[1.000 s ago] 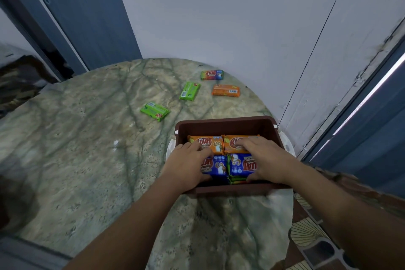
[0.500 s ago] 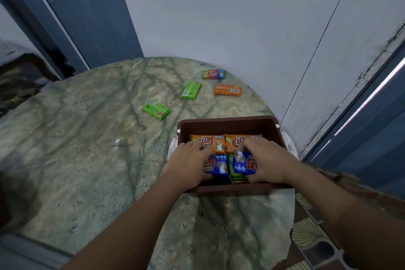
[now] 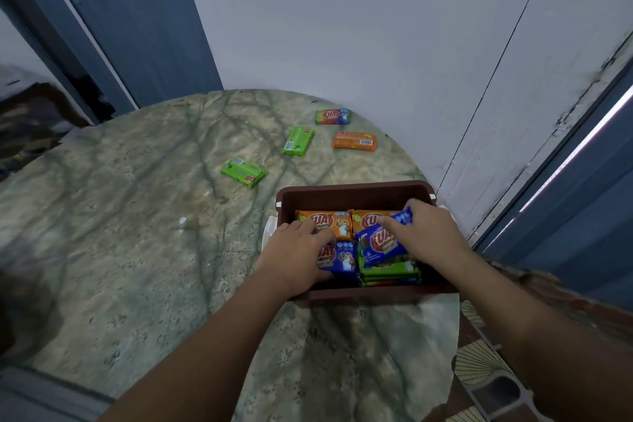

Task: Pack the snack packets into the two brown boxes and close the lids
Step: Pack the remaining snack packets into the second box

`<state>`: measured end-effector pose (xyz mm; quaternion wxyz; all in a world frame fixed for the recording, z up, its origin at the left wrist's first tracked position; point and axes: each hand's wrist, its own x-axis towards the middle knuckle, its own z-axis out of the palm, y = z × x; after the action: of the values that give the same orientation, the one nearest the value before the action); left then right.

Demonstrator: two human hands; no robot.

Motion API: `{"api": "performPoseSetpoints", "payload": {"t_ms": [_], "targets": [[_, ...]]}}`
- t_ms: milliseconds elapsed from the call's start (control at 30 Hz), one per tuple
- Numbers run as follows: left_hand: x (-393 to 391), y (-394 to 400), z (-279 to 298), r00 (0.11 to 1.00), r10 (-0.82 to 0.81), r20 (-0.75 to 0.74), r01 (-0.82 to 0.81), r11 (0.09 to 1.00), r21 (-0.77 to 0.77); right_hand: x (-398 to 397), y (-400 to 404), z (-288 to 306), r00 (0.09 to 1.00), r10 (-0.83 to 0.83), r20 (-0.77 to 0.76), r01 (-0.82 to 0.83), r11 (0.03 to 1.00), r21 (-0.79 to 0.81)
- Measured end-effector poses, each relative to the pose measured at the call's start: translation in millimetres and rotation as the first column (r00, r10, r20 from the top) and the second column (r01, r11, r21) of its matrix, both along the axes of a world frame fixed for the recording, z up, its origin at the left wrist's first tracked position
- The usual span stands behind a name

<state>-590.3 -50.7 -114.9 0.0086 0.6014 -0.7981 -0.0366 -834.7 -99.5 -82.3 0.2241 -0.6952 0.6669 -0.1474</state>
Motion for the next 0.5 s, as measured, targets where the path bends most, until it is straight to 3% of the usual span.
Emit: {"api": "performPoseSetpoints", "payload": {"t_ms": [133, 300, 500], "targets": [[0.5, -0.1, -0.9, 1.000, -0.002, 0.007, 0.002, 1.000, 0.001, -3.9, 2.1, -5.2, 0.952, 0.206, -0.225, -0.198, 0.979, 0.056], [-0.1, 0.5, 0.3, 1.000, -0.002, 0.006, 0.002, 1.000, 0.006, -8.3, 7.3, -3.2, 0.860, 0.401, -0.316, -0.320, 0.906, 0.277], [-0.2, 1.5, 1.3, 1.000, -0.003, -0.009, 0.003, 1.000, 0.005, -5.8, 10.4, -12.6, 0.811, 0.402, -0.425, -0.357, 0.916, 0.184]]}}
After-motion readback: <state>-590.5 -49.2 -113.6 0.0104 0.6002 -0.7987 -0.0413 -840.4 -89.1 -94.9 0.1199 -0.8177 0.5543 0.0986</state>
